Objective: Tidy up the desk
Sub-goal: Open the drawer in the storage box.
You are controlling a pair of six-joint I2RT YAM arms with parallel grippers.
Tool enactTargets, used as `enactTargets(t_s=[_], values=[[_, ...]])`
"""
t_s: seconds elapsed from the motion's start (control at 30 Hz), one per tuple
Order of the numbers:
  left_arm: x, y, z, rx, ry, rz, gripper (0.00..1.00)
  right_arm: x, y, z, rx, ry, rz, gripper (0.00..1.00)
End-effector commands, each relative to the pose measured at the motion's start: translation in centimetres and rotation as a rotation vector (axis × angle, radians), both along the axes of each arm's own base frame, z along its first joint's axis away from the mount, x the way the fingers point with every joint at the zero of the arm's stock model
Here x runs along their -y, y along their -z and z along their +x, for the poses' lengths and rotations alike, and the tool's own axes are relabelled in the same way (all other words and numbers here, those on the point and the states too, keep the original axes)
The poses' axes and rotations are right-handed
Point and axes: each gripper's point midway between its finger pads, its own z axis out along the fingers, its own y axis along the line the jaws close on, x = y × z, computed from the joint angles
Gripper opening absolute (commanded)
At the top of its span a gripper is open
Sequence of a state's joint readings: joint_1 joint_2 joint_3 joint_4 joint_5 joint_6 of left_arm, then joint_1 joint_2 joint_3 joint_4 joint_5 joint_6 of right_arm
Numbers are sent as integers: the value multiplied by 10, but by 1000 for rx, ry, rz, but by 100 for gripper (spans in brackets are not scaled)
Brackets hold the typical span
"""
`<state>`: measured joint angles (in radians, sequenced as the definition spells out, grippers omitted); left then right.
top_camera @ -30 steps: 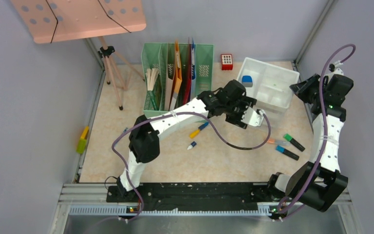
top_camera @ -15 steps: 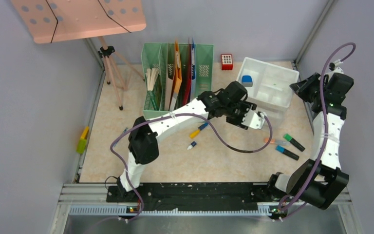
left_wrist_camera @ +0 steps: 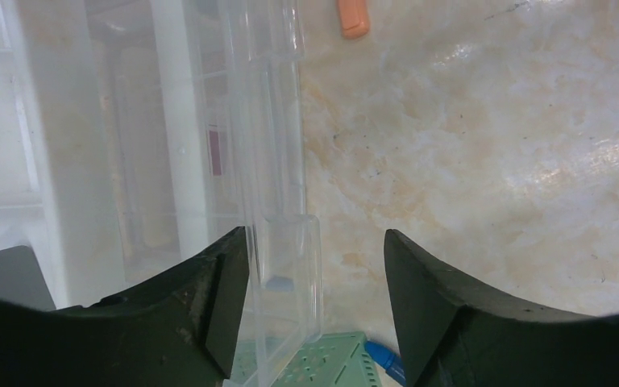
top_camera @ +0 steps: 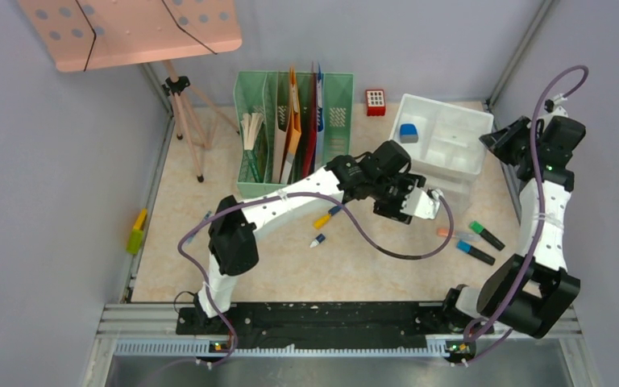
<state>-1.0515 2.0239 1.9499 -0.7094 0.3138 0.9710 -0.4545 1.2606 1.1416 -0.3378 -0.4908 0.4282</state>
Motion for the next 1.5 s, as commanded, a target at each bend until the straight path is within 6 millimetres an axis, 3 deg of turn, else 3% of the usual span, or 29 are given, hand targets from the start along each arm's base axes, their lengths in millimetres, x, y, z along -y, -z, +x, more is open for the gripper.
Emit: enactTargets(t_s=[0.0, 0.27, 0.43, 0.57, 0.7, 0.77, 0.93, 1.0, 1.1, 1.27, 1.47], values=[[10, -39, -4, -14, -42, -116, 69, 9, 2, 13, -15, 5, -27, 0], [27, -74, 22, 1, -212, -267, 85, 14, 11, 31, -59, -68, -44, 0], [29, -104, 31, -9, -303, -361, 91, 15, 3, 37, -51, -105, -76, 2], [21, -133, 33, -5, -355, -423, 93, 17, -15, 38, -23, -115, -110, 22], [2, -164, 31, 7, -401, -467, 97, 25, -41, 34, 17, -95, -135, 57], [-8, -174, 29, 13, -421, -473, 98, 31, -55, 30, 44, -80, -157, 70], [-33, -190, 31, 44, -496, -476, 98, 43, -90, 5, 99, -72, -209, 74], [-44, -192, 32, 56, -528, -462, 98, 48, -92, -12, 65, -68, -265, 75], [-65, -193, 33, 54, -589, -441, 98, 58, -83, -42, -10, -68, -384, 77], [-105, -182, 39, 23, -714, -389, 98, 85, -51, -100, -112, -40, -540, 77], [-157, -190, 51, -36, -822, -408, 98, 93, 20, -155, -305, -164, -622, 75]])
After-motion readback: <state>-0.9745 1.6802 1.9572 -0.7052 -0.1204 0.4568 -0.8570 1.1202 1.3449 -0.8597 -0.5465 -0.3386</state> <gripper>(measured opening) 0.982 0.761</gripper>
